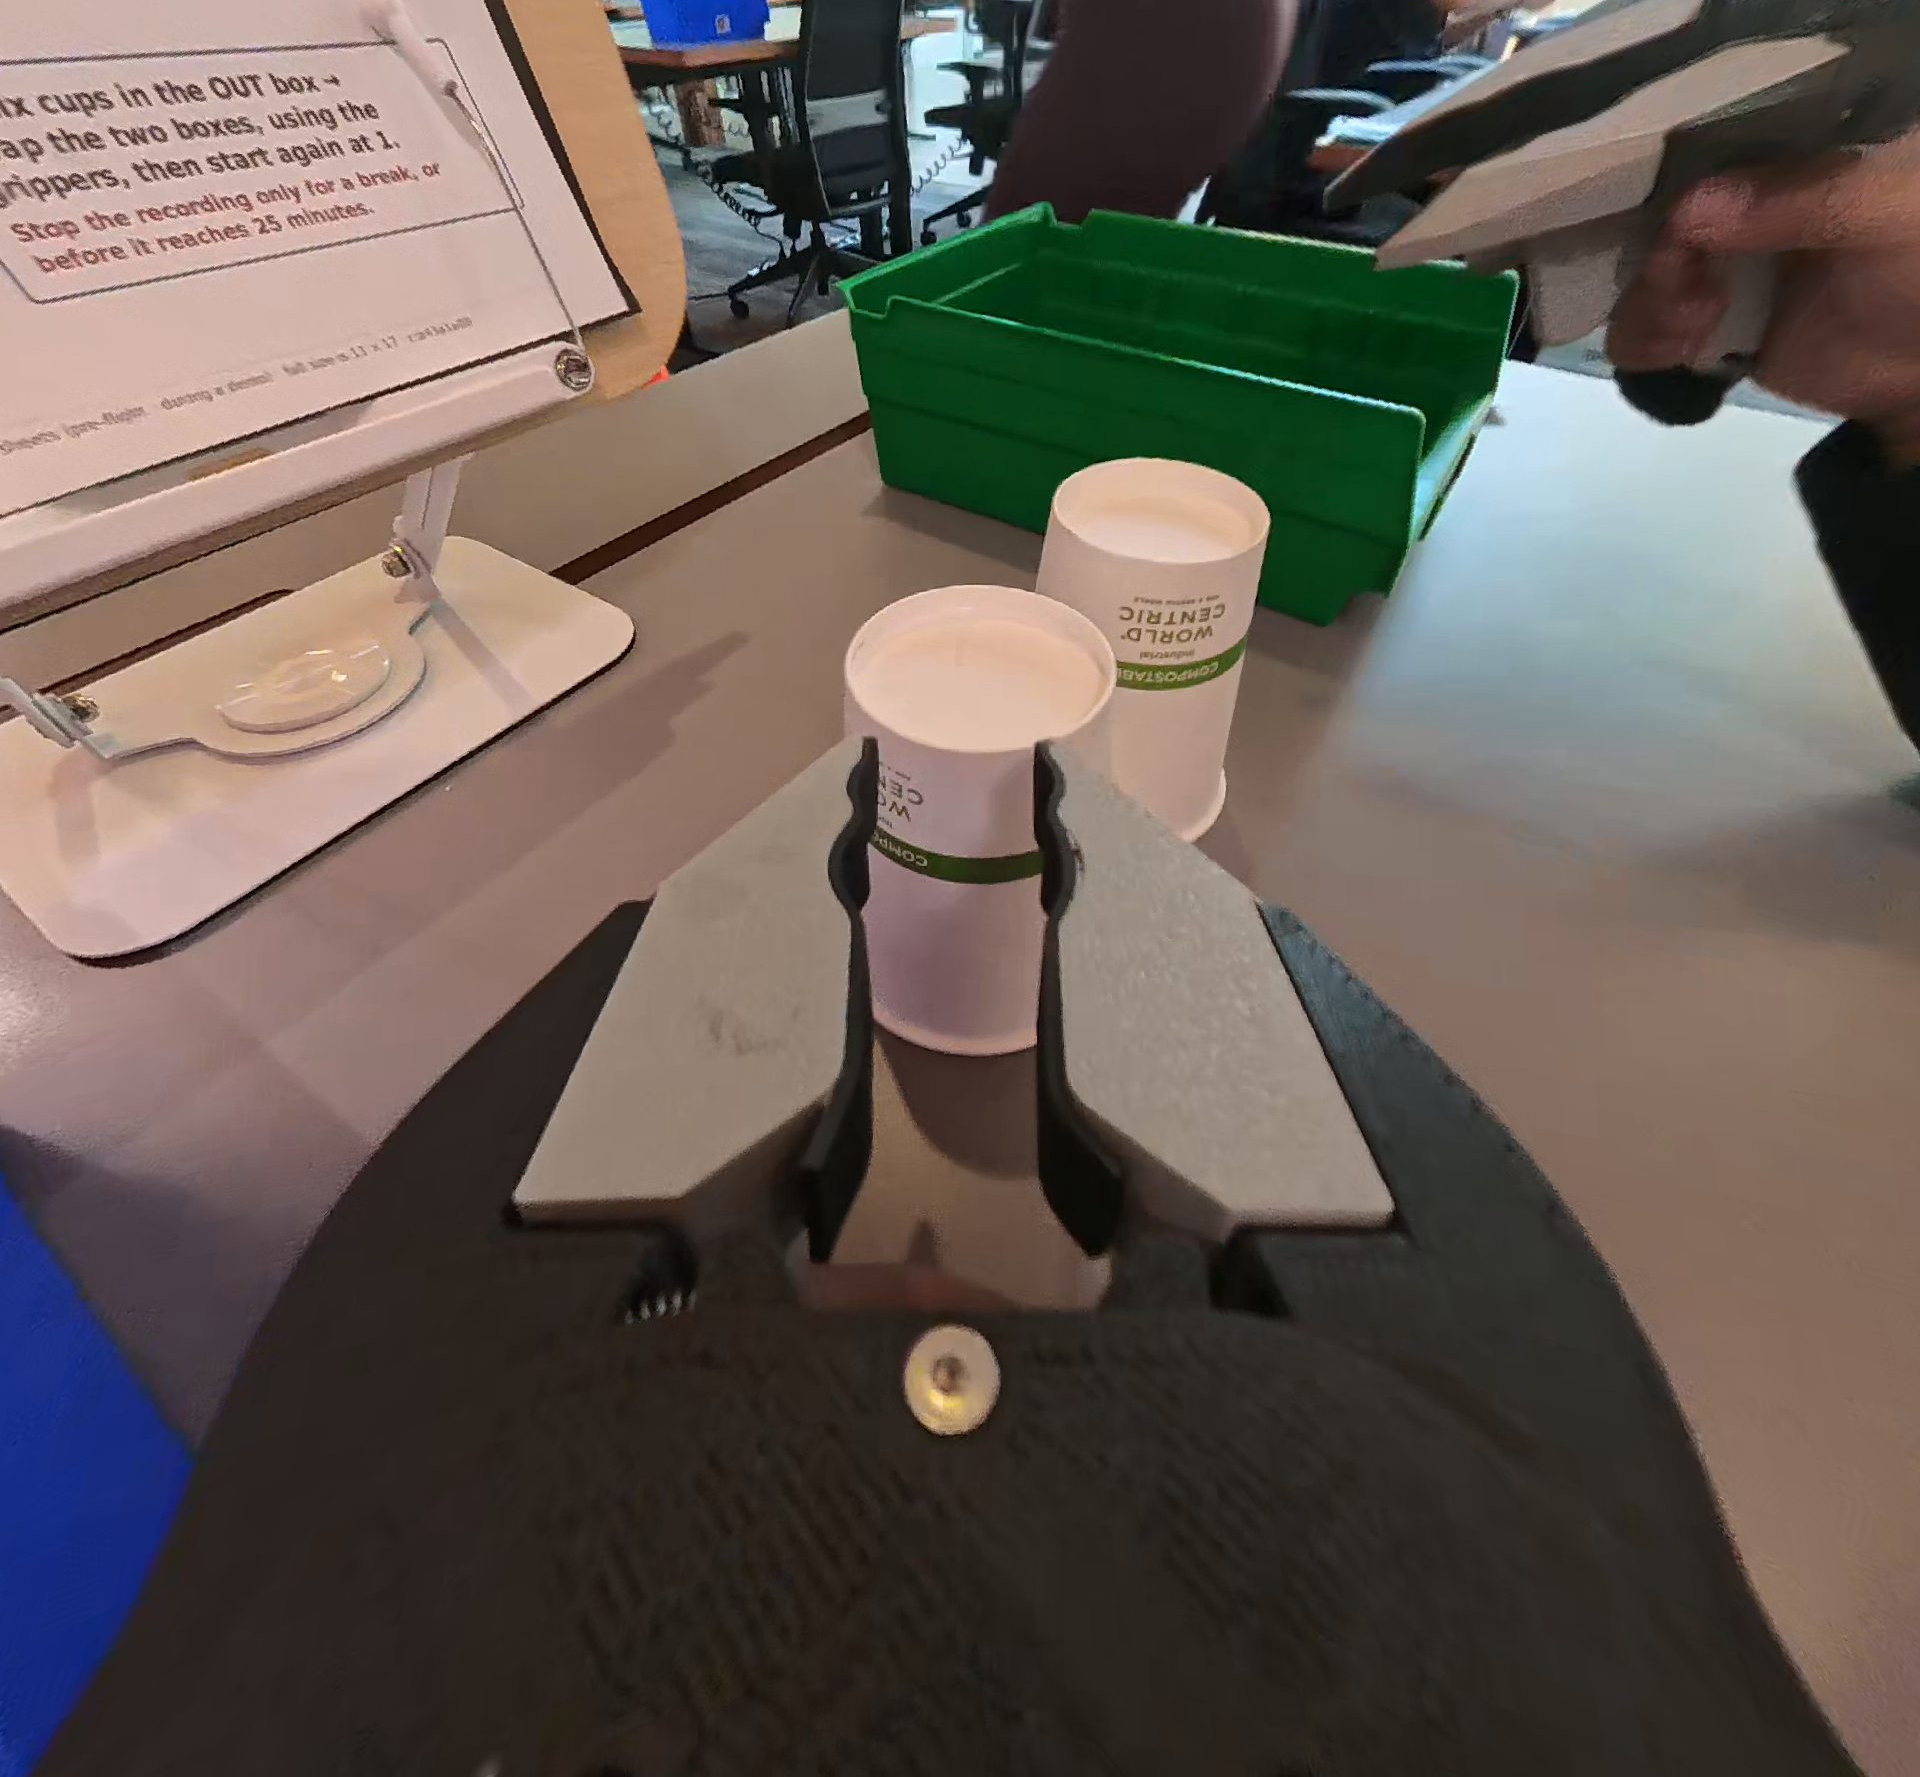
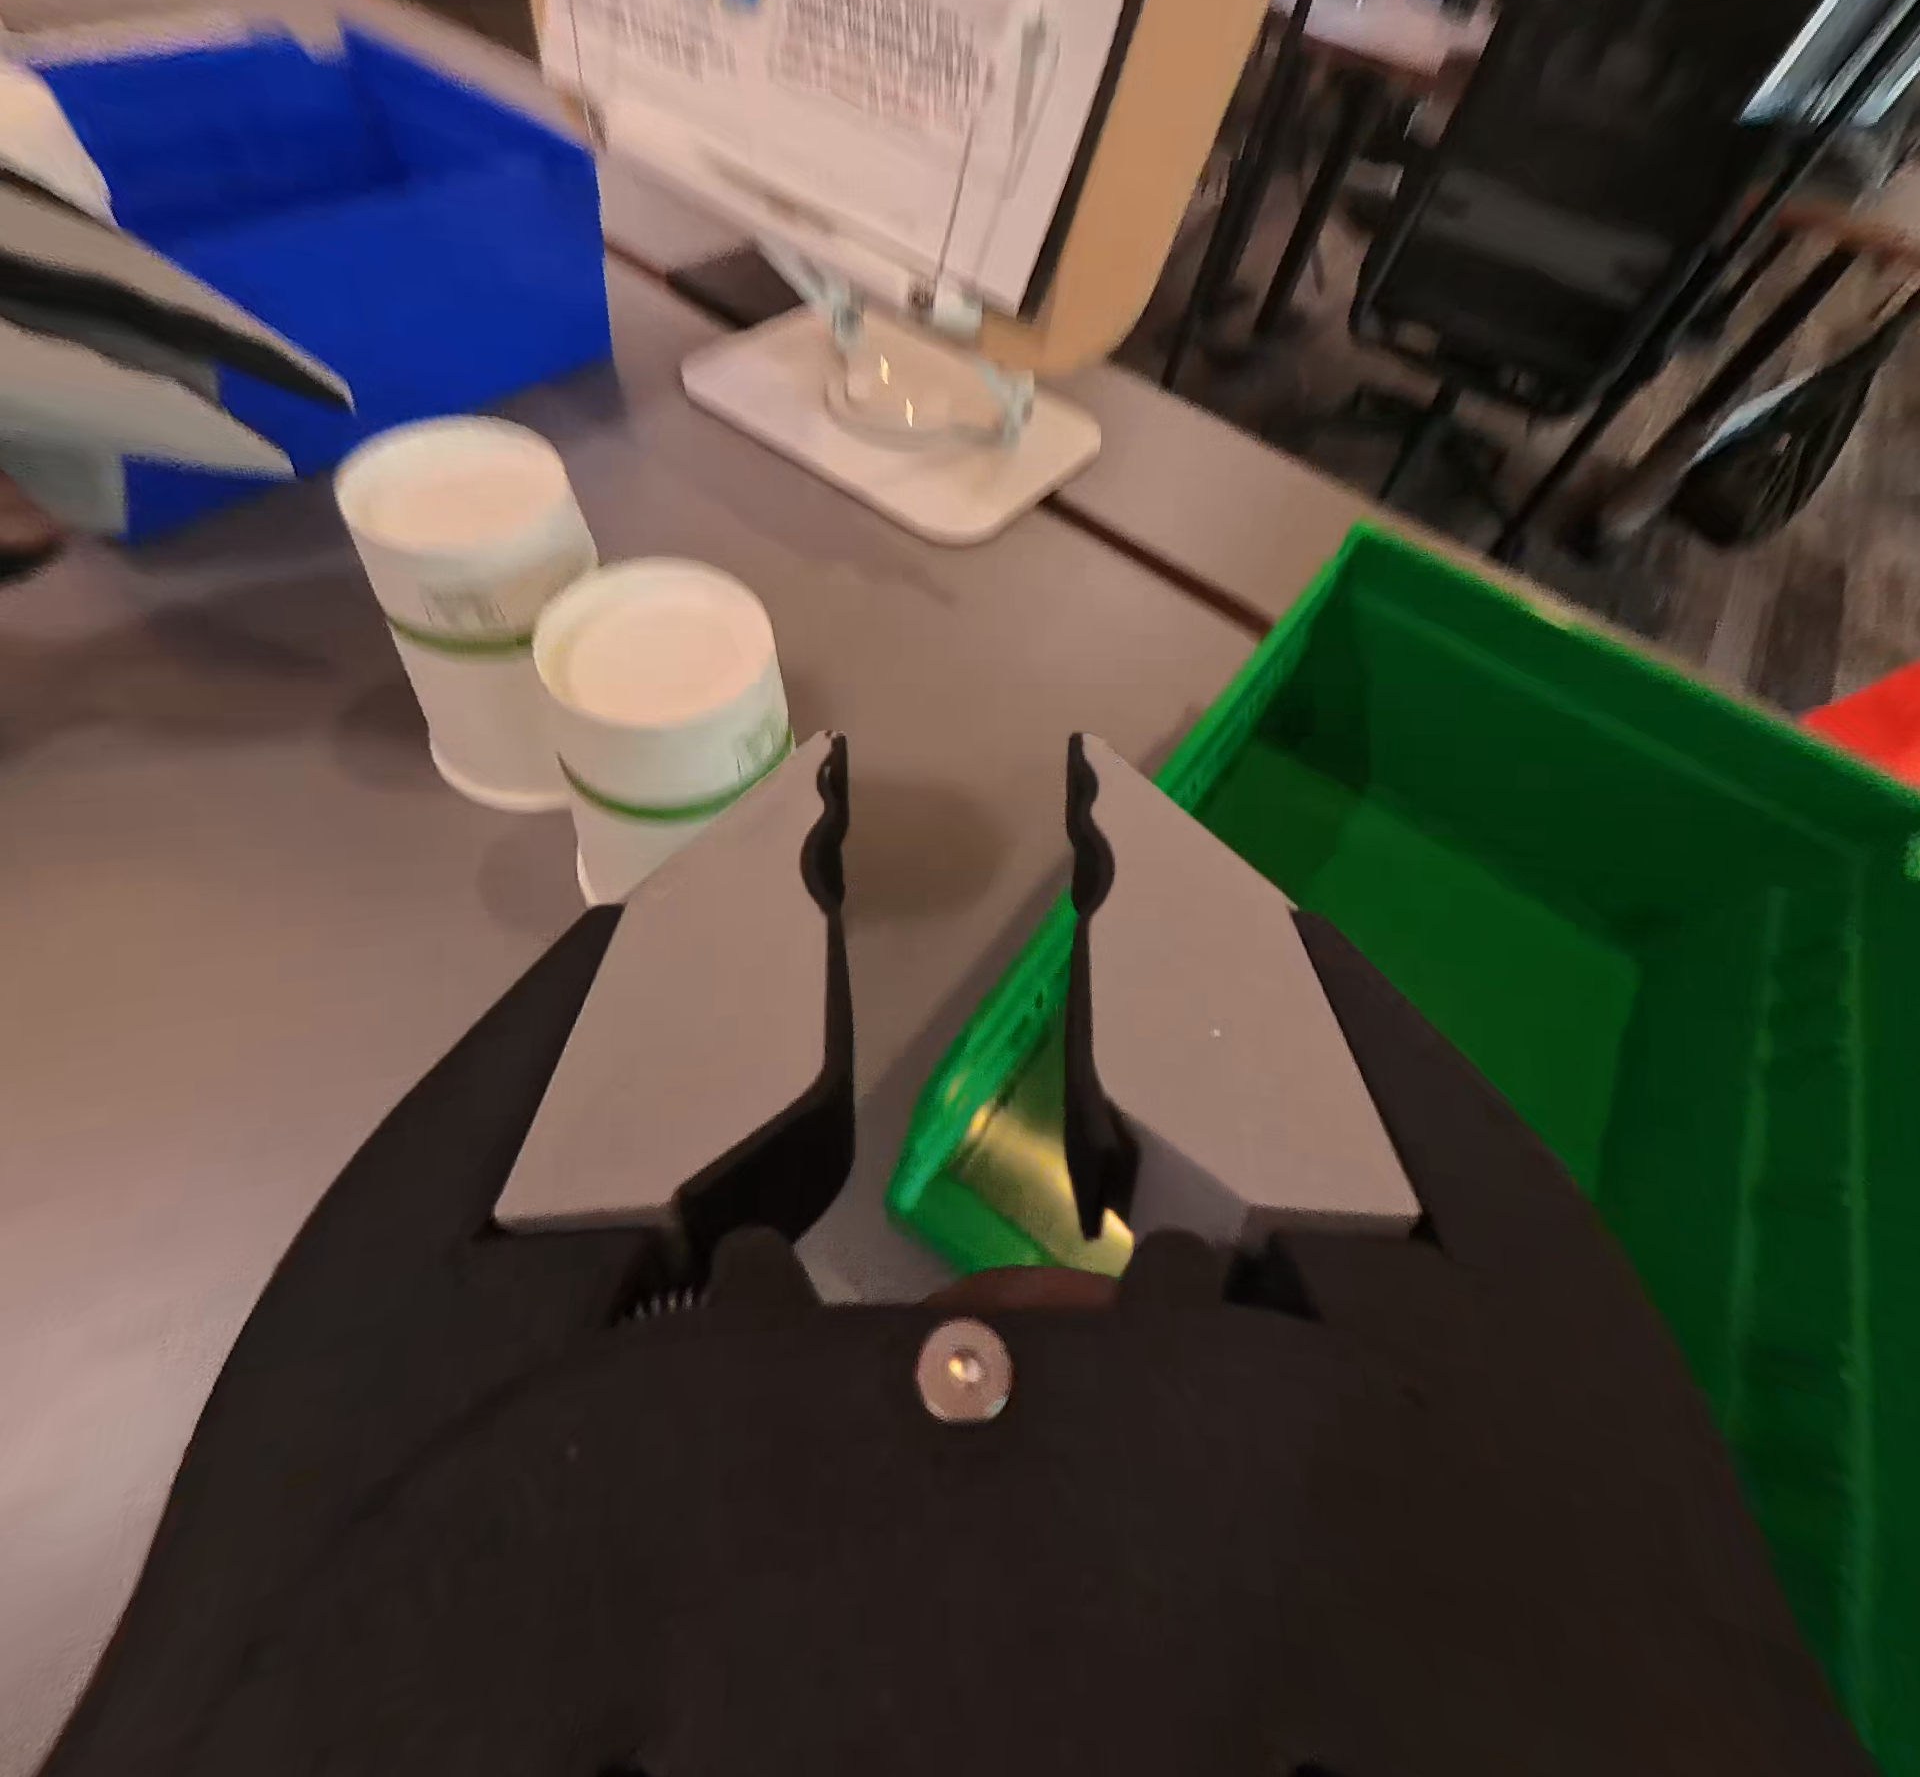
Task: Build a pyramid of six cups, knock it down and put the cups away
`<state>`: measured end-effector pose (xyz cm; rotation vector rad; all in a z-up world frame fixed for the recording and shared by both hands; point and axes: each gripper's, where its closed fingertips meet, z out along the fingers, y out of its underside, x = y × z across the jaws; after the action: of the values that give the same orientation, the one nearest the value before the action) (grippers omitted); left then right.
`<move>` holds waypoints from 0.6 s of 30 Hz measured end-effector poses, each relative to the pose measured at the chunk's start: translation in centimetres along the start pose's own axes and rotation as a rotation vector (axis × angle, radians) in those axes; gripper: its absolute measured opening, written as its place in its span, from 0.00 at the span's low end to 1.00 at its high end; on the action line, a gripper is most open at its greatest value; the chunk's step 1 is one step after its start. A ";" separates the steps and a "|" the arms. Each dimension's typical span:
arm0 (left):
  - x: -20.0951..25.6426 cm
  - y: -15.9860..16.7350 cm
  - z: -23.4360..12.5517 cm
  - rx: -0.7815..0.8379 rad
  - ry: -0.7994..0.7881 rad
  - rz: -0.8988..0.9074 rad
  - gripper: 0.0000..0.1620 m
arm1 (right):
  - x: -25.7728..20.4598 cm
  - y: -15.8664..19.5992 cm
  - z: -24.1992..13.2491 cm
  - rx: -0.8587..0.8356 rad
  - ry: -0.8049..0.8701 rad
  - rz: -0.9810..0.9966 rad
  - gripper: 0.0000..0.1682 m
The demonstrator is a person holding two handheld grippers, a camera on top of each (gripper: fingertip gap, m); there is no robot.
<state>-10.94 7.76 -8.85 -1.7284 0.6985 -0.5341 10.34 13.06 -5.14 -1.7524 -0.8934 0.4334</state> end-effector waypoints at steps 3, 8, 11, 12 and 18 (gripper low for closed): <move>-0.5 0.2 -0.2 0.013 -0.020 -0.013 0.16 | 0.0 -2.3 0.2 0.143 0.045 0.009 0.24; -1.0 0.6 -0.5 0.022 -0.065 0.009 0.16 | -1.0 -3.2 1.6 0.228 0.089 -0.015 0.25; -1.2 0.4 -0.7 0.042 -0.091 0.020 0.15 | -1.8 -3.4 2.4 0.246 0.116 -0.062 0.25; -1.2 0.4 -0.7 0.042 -0.092 0.022 0.15 | -2.2 -3.4 2.6 0.248 0.107 -0.070 0.25; -0.8 1.1 -0.2 0.005 -0.086 0.039 0.15 | -2.5 -3.4 3.0 0.265 0.131 -0.080 0.23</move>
<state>-11.85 7.97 -9.81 -1.7188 0.6677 -0.4314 5.49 13.66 -3.43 -1.4805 -0.7719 0.3622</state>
